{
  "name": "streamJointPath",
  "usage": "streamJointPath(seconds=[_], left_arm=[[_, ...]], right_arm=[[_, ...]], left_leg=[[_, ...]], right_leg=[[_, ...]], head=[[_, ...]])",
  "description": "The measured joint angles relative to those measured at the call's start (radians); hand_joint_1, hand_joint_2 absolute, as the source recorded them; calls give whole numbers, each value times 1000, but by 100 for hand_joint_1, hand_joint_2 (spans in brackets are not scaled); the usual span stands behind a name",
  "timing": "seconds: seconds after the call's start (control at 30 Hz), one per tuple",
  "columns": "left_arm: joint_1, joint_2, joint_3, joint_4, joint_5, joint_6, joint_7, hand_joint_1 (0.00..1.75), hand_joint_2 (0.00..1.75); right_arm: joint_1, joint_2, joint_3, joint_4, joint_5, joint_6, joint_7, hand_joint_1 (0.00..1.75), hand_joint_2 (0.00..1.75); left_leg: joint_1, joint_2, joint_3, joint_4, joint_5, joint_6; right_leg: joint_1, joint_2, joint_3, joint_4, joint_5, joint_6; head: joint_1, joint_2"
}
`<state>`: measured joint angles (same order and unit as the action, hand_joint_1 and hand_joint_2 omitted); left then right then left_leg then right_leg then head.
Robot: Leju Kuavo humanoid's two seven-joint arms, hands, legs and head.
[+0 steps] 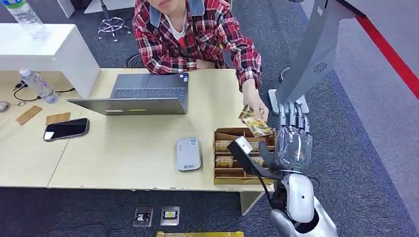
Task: Pass the card to the sensor for recognition and then transmit it.
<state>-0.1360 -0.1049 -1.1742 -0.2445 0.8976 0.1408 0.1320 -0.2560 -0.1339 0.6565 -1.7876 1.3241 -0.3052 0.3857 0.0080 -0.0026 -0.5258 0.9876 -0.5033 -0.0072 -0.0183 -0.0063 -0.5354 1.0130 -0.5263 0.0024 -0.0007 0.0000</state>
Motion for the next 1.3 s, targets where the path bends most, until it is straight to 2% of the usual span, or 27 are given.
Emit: streamJointPath(seconds=[0.1, 0.13, 0.17, 0.8, 1.1, 1.3], left_arm=[[0, 2, -2, -2, 0, -5, 0, 0, 175], [0, 3, -2, -3, 0, -6, 0, 0, 175], [0, 3, -3, -3, 0, -7, 0, 0, 175], [-1, 5, -9, -3, 0, -13, -7, 0, 175], [-1, 5, -10, -3, 0, -13, -8, 0, 175], [-1, 6, -18, -5, 0, -13, -8, 0, 175]], right_arm=[[-30, 4, 16, 16, 15, -19, -9, 0, 175], [-35, 9, 19, 22, 17, -23, -12, 7, 175], [-40, 12, 21, 26, 18, -27, -15, 175, 175], [-73, 39, 69, 90, 43, -76, -44, 175, 175], [-78, 68, 94, 105, 31, -60, -100, 175, 175], [-123, 116, 170, 140, -14, -25, -190, 175, 175]], left_leg=[[0, 0, 0, 0, 0, 0], [0, 0, 0, 0, 0, 0], [0, 0, 0, 0, 0, 0], [0, -1, 0, 0, 0, 0], [0, -1, 0, 0, 0, 0], [0, -1, -1, 0, 0, 0]], right_leg=[[0, -1, 0, 0, 0, 0], [0, -1, 0, 0, 0, 0], [0, -1, 0, 0, 0, 0], [0, -1, 0, 0, 0, 0], [0, -1, 0, 0, 0, 0], [0, -1, 0, 0, 0, 0]], head=[[0, 0], [0, 0], [0, 0], [0, 0], [0, 0], [0, 0]])
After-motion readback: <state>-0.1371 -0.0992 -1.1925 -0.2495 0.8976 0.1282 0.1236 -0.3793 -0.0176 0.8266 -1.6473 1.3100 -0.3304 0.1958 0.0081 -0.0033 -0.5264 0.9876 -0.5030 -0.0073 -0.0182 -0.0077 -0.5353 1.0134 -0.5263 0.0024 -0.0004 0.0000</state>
